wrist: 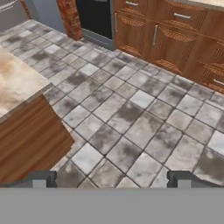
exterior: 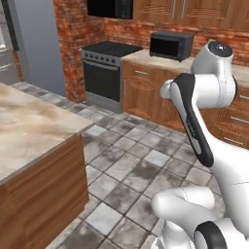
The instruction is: Place the potato in the correct fridge rack based on whether it is a fruit or vegetable. Finally, close the fridge door.
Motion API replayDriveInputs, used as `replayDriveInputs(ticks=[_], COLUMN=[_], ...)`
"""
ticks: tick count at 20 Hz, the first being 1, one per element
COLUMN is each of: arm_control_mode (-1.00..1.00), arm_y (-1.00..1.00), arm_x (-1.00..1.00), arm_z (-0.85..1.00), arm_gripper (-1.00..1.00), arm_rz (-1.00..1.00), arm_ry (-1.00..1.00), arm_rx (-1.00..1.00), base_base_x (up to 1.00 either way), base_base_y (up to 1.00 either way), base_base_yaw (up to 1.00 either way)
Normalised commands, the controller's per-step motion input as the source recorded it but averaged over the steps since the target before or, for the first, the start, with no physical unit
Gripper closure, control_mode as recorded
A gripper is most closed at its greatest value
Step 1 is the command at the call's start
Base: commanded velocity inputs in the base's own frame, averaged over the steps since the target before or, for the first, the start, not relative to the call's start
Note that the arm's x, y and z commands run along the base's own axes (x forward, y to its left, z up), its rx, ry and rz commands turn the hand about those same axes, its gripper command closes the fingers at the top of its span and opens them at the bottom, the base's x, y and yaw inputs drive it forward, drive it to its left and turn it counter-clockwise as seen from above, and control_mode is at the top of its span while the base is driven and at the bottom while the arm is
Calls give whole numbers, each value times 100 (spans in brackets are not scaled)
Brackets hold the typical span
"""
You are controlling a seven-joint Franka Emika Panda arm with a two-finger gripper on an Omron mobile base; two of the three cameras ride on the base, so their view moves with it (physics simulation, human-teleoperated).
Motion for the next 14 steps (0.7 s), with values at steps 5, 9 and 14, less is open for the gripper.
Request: replayDriveInputs(ticks=[5, 9, 14], arm_control_mode=[100, 100, 100], arm_y=[0, 0, 0], arm_x=[0, 0, 0], arm_z=[0, 0, 0], arm_gripper=[-100, -100, -100], arm_rz=[0, 0, 0], arm_ry=[0, 0, 0], arm_rx=[0, 0, 0], base_base_x=[100, 100, 100], base_base_y=[-19, -41, -52], base_base_yaw=[23, 27, 40])
